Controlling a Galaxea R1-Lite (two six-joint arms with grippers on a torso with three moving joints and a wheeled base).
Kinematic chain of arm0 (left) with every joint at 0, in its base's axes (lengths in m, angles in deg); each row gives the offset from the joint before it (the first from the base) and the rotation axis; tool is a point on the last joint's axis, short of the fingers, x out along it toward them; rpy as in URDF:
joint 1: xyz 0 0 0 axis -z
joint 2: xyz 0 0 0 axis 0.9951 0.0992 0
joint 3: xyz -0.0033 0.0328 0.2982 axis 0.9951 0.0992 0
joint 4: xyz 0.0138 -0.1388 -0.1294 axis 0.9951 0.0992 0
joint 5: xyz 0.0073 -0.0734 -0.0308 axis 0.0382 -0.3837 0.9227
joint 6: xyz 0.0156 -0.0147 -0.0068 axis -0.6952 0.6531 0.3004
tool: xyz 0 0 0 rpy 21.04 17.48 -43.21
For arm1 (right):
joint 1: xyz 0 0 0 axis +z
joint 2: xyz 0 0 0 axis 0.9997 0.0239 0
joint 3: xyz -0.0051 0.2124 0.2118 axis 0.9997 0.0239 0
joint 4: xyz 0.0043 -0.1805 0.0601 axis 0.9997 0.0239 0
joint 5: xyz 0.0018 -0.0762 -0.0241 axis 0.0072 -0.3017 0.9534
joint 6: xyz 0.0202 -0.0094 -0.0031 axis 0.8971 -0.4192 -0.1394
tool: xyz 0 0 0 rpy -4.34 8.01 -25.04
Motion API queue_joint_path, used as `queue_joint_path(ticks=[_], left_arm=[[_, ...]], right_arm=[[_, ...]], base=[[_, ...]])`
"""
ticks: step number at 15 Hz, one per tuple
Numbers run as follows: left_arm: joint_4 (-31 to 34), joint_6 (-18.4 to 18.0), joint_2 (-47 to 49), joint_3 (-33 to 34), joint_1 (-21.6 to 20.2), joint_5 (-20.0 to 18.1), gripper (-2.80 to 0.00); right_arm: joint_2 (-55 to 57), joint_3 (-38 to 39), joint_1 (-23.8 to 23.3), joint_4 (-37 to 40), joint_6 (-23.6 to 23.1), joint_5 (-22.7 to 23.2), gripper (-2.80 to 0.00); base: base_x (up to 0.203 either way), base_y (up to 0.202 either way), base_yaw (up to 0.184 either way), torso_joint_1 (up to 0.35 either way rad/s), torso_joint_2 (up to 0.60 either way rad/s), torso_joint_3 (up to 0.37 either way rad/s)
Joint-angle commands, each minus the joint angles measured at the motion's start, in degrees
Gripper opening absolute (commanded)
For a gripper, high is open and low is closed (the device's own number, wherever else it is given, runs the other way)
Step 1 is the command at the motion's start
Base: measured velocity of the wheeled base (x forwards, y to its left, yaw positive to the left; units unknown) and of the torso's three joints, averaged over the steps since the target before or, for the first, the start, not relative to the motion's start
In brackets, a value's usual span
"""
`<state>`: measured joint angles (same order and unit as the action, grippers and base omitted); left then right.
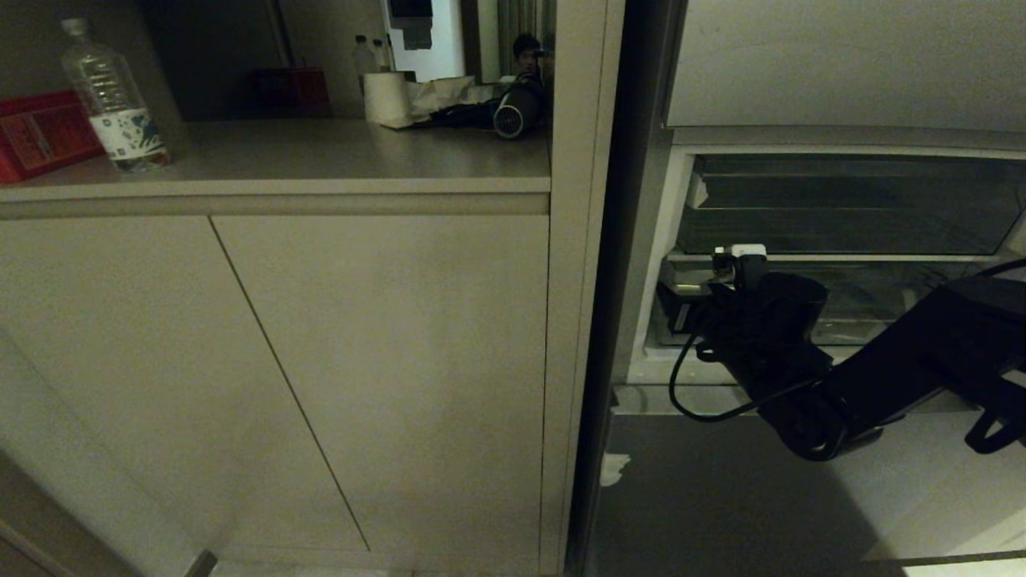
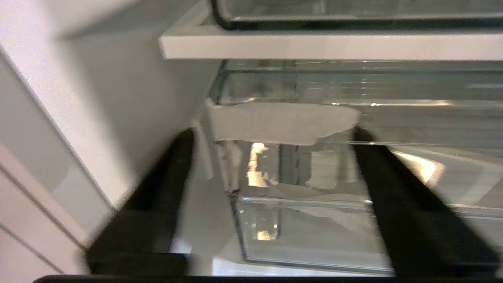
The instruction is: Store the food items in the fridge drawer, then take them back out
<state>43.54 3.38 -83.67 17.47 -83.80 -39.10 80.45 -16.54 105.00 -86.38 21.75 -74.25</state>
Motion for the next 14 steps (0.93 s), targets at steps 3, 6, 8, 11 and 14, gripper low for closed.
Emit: queue_joint_path(ticks=[3,6,8,11,14], left_arm=[[0.0,0.0,0.0,0.0,0.0,0.0,-2.80],[0.0,0.0,0.0,-0.1,0.0,0.0,-2.80],[0.0,0.0,0.0,0.0,0.0,0.0,-2.80],[0.0,0.0,0.0,0.0,0.0,0.0,-2.80],[0.0,0.0,0.0,0.0,0.0,0.0,-2.80]], right_arm=[[0.9,-0.1,1.5,-0.5,-0.1,0.0,-2.80],[1.7,-1.2,3.6,-0.4,-0.1,-0.2,-2.80],[2.3,-2.1,3.8,-0.4,-0.1,-0.9,-2.80],[1.9,-1.1,3.8,-0.5,0.1,-1.1,-2.80],[-1.1,2.3,3.8,-0.7,0.1,-2.3,-2.80]], base=[[0.000,0.000,0.000,0.000,0.00,0.000],[0.000,0.000,0.000,0.000,0.00,0.000],[0.000,0.000,0.000,0.000,0.00,0.000],[0.000,0.000,0.000,0.000,0.00,0.000],[0.000,0.000,0.000,0.000,0.00,0.000]])
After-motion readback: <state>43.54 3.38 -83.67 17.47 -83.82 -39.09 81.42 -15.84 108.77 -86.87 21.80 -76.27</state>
